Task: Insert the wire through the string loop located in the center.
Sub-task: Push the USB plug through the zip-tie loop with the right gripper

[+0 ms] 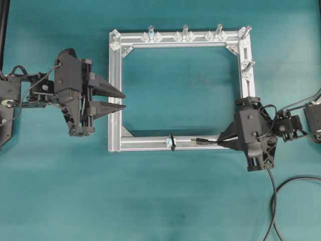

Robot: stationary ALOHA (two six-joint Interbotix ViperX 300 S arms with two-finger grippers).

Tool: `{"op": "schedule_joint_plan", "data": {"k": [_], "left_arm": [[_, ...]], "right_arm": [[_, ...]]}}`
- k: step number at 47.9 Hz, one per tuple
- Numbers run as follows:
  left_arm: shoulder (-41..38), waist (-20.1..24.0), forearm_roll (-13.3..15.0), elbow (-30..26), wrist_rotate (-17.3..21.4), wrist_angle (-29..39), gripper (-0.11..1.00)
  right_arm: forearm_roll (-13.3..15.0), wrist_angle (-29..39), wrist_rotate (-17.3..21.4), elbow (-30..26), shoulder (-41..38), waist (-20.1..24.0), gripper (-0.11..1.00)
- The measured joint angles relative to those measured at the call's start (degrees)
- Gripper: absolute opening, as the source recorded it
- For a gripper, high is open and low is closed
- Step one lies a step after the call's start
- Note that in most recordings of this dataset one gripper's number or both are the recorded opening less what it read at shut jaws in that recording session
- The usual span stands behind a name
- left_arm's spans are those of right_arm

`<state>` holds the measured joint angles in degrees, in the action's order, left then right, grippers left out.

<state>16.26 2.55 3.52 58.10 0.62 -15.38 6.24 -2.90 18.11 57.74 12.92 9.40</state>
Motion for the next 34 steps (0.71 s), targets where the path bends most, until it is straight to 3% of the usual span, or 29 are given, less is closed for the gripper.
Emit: {"op": "schedule_joint_plan", "data": {"k": [34], "left_arm": [[0.0, 0.0, 0.0, -0.1, 0.1, -0.2, 0.35]], "right_arm": [[0.1, -0.8, -0.2, -5.7, -6.4, -1.1, 0.10]]}}
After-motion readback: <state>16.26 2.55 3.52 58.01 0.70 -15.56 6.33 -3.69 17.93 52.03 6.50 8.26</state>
